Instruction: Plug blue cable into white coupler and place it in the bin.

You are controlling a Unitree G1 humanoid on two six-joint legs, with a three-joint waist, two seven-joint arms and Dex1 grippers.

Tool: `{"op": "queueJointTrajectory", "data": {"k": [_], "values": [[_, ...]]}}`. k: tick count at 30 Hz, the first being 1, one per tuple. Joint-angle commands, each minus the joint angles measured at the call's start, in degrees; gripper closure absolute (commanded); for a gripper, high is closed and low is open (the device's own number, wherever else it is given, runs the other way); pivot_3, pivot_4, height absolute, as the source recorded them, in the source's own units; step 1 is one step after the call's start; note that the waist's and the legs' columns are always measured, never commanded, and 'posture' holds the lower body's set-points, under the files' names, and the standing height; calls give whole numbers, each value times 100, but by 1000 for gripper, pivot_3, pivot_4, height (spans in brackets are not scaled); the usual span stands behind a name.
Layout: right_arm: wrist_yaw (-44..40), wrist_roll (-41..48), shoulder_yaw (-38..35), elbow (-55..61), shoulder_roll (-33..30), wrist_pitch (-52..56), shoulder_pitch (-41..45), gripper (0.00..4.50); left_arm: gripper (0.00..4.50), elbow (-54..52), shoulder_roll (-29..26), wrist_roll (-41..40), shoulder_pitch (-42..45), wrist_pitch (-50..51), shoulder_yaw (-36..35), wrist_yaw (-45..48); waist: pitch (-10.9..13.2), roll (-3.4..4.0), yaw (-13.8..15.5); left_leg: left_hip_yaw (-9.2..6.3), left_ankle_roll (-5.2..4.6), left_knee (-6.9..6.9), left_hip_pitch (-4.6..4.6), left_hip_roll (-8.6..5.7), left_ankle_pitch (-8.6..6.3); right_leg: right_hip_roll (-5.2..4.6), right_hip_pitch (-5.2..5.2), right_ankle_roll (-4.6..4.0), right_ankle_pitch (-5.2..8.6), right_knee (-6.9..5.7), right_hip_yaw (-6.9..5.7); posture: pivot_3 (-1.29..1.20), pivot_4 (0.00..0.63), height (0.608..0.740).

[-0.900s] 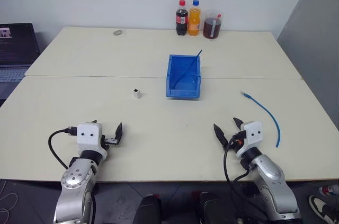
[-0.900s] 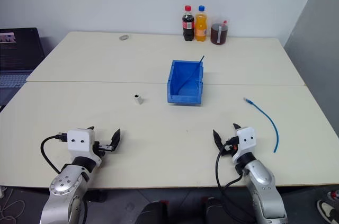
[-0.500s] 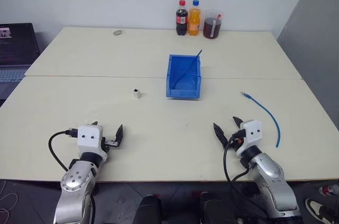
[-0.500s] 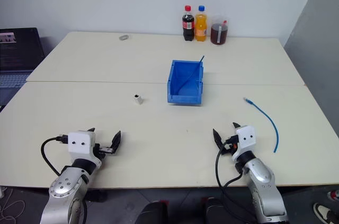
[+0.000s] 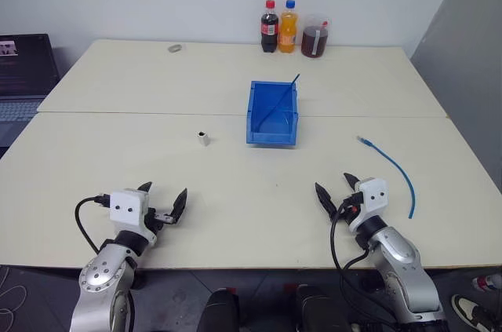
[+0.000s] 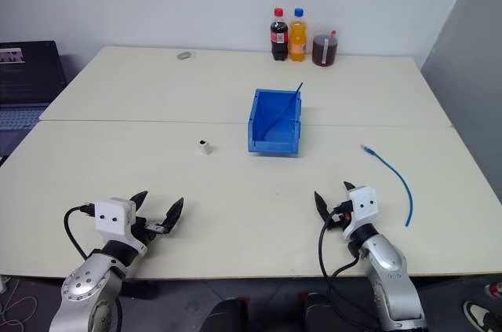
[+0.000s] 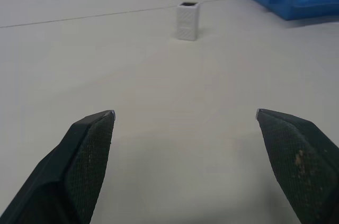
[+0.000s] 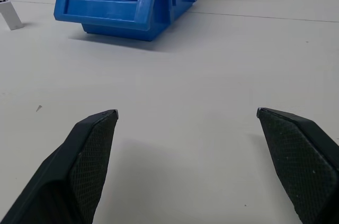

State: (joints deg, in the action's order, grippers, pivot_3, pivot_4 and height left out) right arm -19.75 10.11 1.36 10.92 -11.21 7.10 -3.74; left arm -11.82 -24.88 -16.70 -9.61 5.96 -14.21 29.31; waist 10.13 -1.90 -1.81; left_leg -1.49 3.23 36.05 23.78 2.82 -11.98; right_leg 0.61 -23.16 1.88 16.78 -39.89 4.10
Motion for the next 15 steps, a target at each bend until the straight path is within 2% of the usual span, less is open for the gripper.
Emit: {"op": "queueJointTrajectory", "data": {"k": [1, 9, 13, 15], "values": [[-2, -26, -53, 209, -51, -146, 5, 38, 0, -303, -550, -192, 578, 244, 220, 672, 0, 0, 16, 0, 0, 1, 0, 0, 0, 0, 0, 0, 0, -1, -1, 0, 150, 740], [-16, 383, -856, 916, -419, -18, -248, 38, 0, -404, -1459, -958, 2090, 1562, 946, 2101, 1, 1, 3, 2, 0, 0, 6, -2, 0, -1, 0, 0, 1, 3, 0, 0, 150, 740], [60, 762, -1547, 924, -939, 837, 54, 38, 0, -364, -1716, -1176, 2646, 1995, 1315, 2713, 1, 2, -26, 3, 0, -1, 4, 0, 0, 2, -1, 0, 1, 2, 1, 0, 150, 740], [23, 743, -1668, 761, -1249, 1209, 215, 38, 0, -343, -1760, -1195, 2788, 2058, 1429, 2889, 2, 4, -32, 4, 0, 0, 3, -1, 0, 2, -1, 0, 0, 0, 3, 0, 150, 740]]}}
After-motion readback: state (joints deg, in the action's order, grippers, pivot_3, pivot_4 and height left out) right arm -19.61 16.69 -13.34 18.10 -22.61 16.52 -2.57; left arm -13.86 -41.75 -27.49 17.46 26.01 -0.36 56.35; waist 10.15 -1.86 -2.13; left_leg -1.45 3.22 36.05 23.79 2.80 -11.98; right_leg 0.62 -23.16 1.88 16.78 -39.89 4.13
